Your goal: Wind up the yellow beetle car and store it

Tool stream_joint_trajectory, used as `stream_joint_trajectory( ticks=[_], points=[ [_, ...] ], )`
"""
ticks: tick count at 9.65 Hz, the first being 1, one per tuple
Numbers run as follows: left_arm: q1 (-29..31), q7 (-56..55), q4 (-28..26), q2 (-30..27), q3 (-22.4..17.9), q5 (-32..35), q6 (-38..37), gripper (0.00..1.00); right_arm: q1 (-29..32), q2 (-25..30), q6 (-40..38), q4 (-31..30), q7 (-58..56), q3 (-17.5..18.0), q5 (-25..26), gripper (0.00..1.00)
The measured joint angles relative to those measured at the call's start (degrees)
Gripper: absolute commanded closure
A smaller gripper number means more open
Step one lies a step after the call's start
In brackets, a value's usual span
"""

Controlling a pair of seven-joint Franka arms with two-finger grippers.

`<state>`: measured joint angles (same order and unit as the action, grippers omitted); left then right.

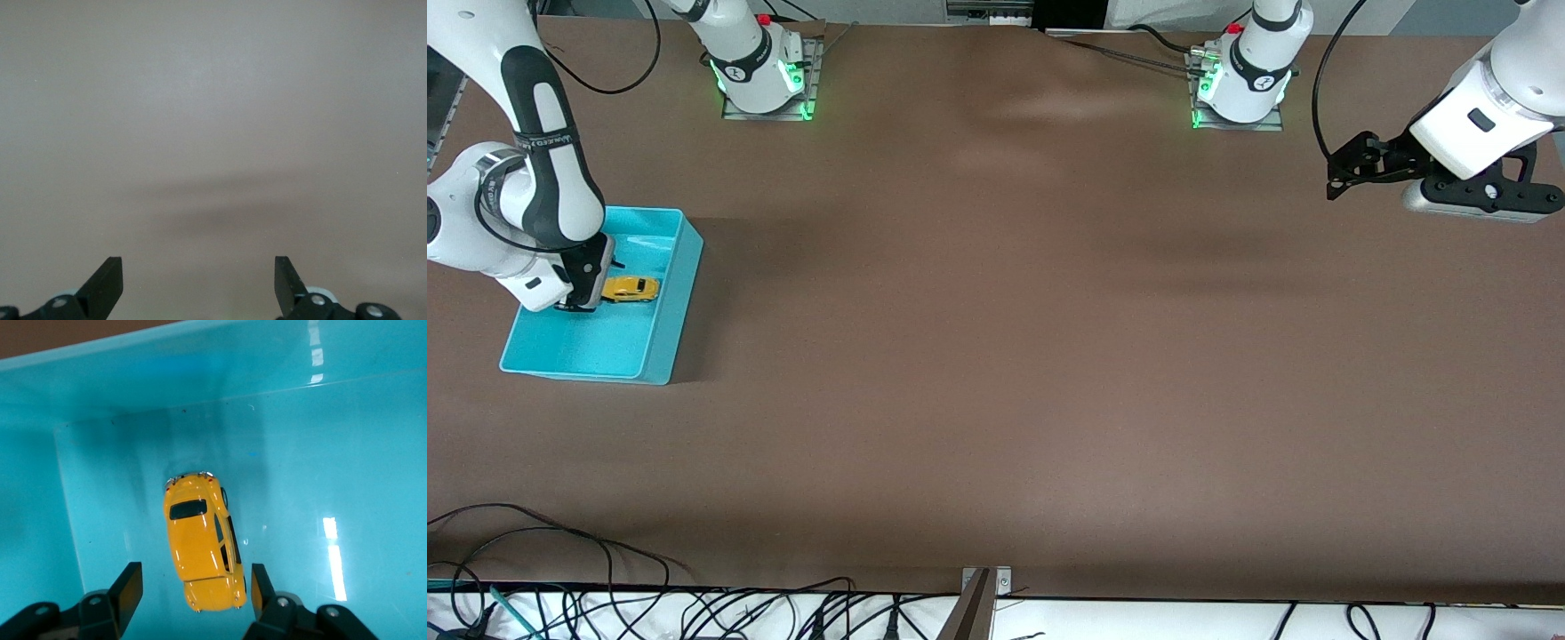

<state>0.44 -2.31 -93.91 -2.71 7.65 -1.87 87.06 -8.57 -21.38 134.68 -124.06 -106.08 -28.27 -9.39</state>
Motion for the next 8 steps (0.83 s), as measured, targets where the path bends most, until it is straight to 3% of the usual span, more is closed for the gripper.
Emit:
stream_joint_trajectory(
  ticks=[3, 8],
  points=[
    [0.04, 0.0, 0.45, -0.01, -0.09, 0.0, -0.1, 0.0, -0.27, 1.69, -5.92, 3.21, 4.34, 0.3, -1.61, 0.18],
    [0.1, 0.0, 0.5, 0.0, -0.2, 0.0, -0.46, 0.0, -1.58, 9.22, -30.02, 19.1, 40.15, 0.54, -0.81, 0.18]
  ],
)
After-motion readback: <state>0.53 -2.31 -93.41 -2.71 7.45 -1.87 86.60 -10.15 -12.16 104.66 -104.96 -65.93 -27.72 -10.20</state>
